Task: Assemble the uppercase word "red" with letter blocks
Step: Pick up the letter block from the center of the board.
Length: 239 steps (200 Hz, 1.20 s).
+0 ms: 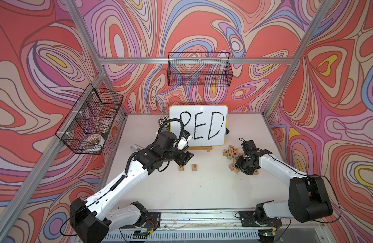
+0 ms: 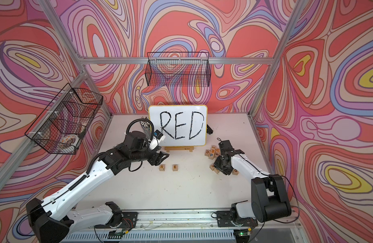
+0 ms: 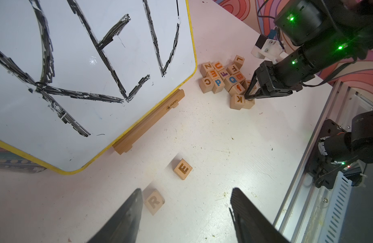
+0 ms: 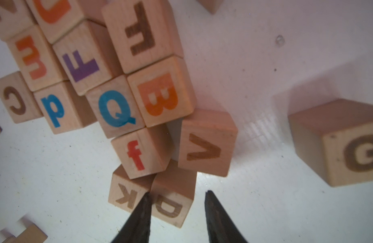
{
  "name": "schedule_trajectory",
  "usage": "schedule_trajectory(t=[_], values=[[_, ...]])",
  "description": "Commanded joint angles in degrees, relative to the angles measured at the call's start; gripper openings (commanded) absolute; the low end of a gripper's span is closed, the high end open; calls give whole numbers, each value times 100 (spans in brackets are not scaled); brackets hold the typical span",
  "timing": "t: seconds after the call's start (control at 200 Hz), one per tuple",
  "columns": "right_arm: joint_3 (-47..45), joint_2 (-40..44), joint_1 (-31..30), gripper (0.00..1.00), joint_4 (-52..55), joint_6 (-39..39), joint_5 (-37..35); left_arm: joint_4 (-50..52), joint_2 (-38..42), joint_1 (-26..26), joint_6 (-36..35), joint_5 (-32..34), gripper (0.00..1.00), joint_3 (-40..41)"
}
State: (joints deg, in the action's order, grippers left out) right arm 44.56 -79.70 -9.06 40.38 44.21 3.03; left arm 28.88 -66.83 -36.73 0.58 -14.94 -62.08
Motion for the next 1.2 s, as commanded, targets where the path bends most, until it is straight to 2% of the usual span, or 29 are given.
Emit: schedule_trajectory(t=[0.0,0.972,1.192], values=[[-18,-124,15,44,-58,6,-11,-33,128,-18,-91,33,69,74],[-314,44,17,43,-79,58,-40,-25,149,-18,-98,32,69,74],[-160,46,18,33,146,-206,-291,-28,170,-24,-106,51,69,75]])
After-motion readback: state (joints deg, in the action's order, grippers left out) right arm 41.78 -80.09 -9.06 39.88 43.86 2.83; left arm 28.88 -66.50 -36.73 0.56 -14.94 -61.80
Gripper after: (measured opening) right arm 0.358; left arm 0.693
